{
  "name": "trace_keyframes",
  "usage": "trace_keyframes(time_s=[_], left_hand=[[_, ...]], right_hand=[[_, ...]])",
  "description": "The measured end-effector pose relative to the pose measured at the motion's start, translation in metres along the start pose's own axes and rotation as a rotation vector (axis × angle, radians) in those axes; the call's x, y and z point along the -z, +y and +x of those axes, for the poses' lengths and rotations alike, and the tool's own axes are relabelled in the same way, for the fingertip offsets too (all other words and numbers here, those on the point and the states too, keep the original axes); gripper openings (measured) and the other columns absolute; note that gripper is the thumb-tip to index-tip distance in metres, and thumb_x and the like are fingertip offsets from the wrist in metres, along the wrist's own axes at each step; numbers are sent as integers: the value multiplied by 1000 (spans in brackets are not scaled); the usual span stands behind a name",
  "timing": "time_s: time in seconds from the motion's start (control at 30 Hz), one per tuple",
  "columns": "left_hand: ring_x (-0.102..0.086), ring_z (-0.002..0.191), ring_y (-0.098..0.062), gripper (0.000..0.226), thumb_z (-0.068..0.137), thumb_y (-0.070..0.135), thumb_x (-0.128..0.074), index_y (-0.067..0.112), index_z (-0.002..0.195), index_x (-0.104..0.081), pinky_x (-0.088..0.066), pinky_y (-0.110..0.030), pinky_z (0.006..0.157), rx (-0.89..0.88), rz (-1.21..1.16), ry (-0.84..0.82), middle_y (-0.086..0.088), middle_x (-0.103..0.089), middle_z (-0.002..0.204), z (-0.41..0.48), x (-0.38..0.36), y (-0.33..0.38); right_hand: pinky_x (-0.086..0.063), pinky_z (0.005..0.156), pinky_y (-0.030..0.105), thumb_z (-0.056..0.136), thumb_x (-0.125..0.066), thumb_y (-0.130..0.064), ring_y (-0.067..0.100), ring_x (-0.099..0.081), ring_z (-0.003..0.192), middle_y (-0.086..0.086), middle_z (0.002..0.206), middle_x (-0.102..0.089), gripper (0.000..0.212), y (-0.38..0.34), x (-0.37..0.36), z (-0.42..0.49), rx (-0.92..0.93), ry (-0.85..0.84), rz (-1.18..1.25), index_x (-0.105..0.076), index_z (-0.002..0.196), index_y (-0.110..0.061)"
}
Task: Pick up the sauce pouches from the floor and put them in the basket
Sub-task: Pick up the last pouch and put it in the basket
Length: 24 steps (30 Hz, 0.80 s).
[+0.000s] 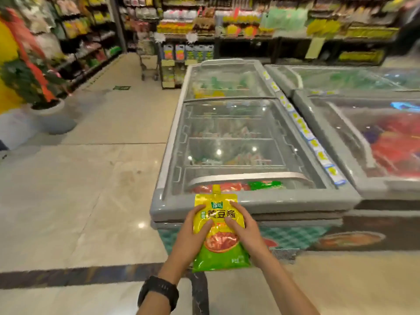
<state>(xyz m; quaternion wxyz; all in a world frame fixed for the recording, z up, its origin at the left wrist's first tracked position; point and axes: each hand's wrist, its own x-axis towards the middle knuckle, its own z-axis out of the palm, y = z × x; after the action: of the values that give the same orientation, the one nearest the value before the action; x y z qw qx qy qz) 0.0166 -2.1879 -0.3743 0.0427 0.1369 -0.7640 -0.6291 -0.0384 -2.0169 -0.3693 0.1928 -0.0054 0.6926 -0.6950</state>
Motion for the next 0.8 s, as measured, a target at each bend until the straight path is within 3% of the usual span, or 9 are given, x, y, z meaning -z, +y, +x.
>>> trace_keyframes(time_s=[0.07,0.13,0.33,0.47,0.53,0.63,0.67,0.73,0.8], left_hand=[[-56,119,3,39,93,29,-68,46,124,-53,-48,-13,93,-73,56,-144,18,-56,133,8,-58,20],[-55,118,6,40,92,24,-68,38,128,-55,-44,-4,85,-119,83,-276,19,-57,133,12,-120,38],[-62,112,0,42,87,23,-71,34,126,-59,-50,-20,93,-178,104,-636,21,-64,124,-12,-320,84],[-60,104,14,40,89,17,-69,42,119,-59,-46,-6,83,-262,121,-827,33,-63,116,-38,-446,107],[-64,107,3,36,87,32,-72,51,115,-60,-51,-18,89,-281,148,-895,28,-65,118,-49,-496,119],[-57,126,-13,45,82,53,-72,50,124,-57,-47,-38,106,-318,167,-1011,13,-59,136,-52,-566,126],[-54,128,-7,43,84,49,-73,51,124,-57,-45,-33,107,-334,166,-1049,18,-57,136,-55,-589,132],[-51,117,16,43,88,24,-73,52,117,-60,-40,-7,95,-364,156,-1111,36,-57,124,-62,-633,145],[-48,107,26,42,89,9,-70,36,119,-59,-36,3,84,-371,157,-1178,31,-58,119,-62,-676,149]], right_hand=[[-59,78,28,91,-70,-20,11,-70,100,-5,118,-69,45,1,58,-19,17,157,68,-57,129,-40],[-59,84,33,90,-71,-20,11,-69,105,-6,122,-68,47,5,117,-39,50,308,119,-57,129,-42],[-57,91,36,91,-69,-13,4,-67,106,-11,122,-65,49,25,290,-123,114,701,242,-55,134,-33],[-58,91,35,92,-69,-16,5,-67,107,-8,128,-63,49,38,393,-172,117,891,249,-54,136,-31],[-59,85,30,92,-68,-17,3,-67,103,-9,126,-64,47,40,435,-193,124,975,261,-54,133,-34],[-57,75,21,93,-68,-18,-2,-67,99,-13,122,-64,46,41,488,-215,127,1087,286,-54,133,-34],[-56,75,20,92,-68,-19,-2,-67,100,-13,123,-64,46,43,506,-221,124,1126,287,-54,133,-35],[-59,80,25,92,-69,-24,4,-67,103,-11,126,-63,46,47,539,-228,115,1194,296,-54,133,-39],[-60,86,36,90,-71,-30,11,-68,106,-9,125,-65,46,52,572,-229,97,1252,335,-55,129,-46]])
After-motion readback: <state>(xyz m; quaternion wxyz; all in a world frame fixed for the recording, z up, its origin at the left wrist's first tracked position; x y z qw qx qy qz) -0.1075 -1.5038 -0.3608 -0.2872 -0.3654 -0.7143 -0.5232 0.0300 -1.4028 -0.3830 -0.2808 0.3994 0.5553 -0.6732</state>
